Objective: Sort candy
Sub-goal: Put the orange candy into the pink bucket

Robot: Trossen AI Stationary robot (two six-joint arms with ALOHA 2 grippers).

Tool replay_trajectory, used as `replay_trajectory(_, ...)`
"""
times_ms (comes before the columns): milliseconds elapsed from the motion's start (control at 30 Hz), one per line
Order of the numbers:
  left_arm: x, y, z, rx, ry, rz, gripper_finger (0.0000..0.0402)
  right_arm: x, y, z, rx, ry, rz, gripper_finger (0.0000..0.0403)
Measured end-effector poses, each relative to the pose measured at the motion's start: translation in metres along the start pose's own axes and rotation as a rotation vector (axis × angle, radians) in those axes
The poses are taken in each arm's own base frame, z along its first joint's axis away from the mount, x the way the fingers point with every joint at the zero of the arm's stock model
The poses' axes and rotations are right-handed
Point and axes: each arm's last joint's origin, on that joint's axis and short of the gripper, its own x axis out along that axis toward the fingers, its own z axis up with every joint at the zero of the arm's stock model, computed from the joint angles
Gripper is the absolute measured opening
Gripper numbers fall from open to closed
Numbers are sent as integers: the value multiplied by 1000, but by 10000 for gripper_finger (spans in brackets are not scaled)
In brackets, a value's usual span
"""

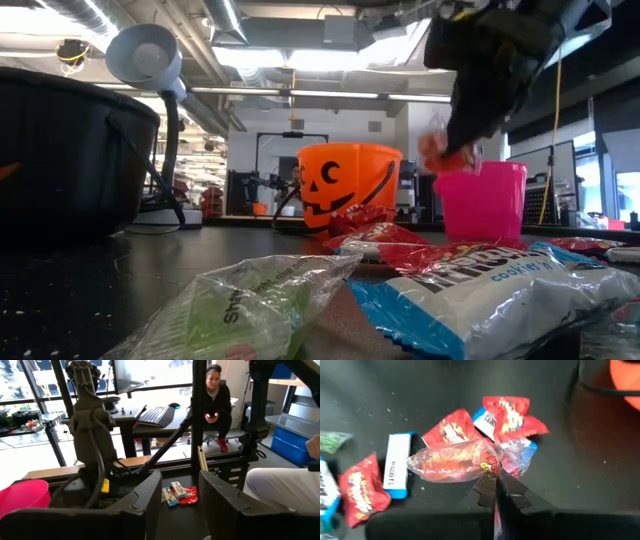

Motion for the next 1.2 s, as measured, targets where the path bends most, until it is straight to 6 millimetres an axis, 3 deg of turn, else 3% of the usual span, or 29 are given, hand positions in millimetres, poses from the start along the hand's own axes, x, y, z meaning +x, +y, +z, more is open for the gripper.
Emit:
replay_trajectory(200,0,0,0,-1,-1,1,121,-19,2,9,17,-87,76,1)
replay_trajectory(333,0,0,0,-1,-1,1,121,-20,0,6,31,-59,43,2)
replay_trajectory(500,0,0,0,-2,-1,1,121,-3,-4,-6,29,55,-41,2)
replay_trajectory(867,0,1,0,-1,-1,18,121,41,-1,-16,28,133,-74,3)
replay_trajectory(1200,0,1,0,-2,-1,21,121,48,-1,-20,24,164,-81,3)
